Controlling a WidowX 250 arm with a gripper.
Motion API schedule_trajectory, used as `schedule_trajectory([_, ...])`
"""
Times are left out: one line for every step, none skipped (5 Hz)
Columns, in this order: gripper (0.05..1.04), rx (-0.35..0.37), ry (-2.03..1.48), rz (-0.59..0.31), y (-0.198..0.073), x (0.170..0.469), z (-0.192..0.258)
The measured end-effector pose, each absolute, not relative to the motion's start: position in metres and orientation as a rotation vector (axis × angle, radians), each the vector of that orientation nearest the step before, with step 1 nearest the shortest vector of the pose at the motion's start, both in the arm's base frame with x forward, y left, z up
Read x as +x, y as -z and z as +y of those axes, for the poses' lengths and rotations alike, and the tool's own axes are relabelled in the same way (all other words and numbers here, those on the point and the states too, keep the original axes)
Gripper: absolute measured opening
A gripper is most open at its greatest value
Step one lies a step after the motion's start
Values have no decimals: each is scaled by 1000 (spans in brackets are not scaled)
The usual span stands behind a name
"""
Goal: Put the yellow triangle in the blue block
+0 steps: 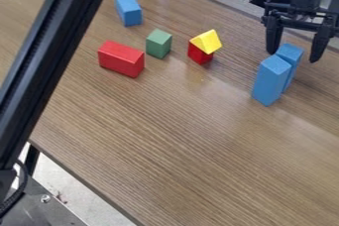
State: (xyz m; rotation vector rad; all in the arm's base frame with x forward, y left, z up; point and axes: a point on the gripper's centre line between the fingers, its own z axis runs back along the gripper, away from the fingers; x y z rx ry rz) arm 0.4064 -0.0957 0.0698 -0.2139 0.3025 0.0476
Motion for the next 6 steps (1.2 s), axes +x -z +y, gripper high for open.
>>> schedule_trajectory([998,-205,-53,351,-52,402,-96])
schedule_trajectory([998,-208,-53,306,-58,386,-92])
schedule_trajectory([998,-215,-28,170,-98,379,-88])
schedule_trajectory([998,-241,5,70,-121,371,-85])
schedule_trajectory([998,-213,27,-33,-146,359,-73])
schedule_trajectory([998,-129,80,-38,-133,349,-37])
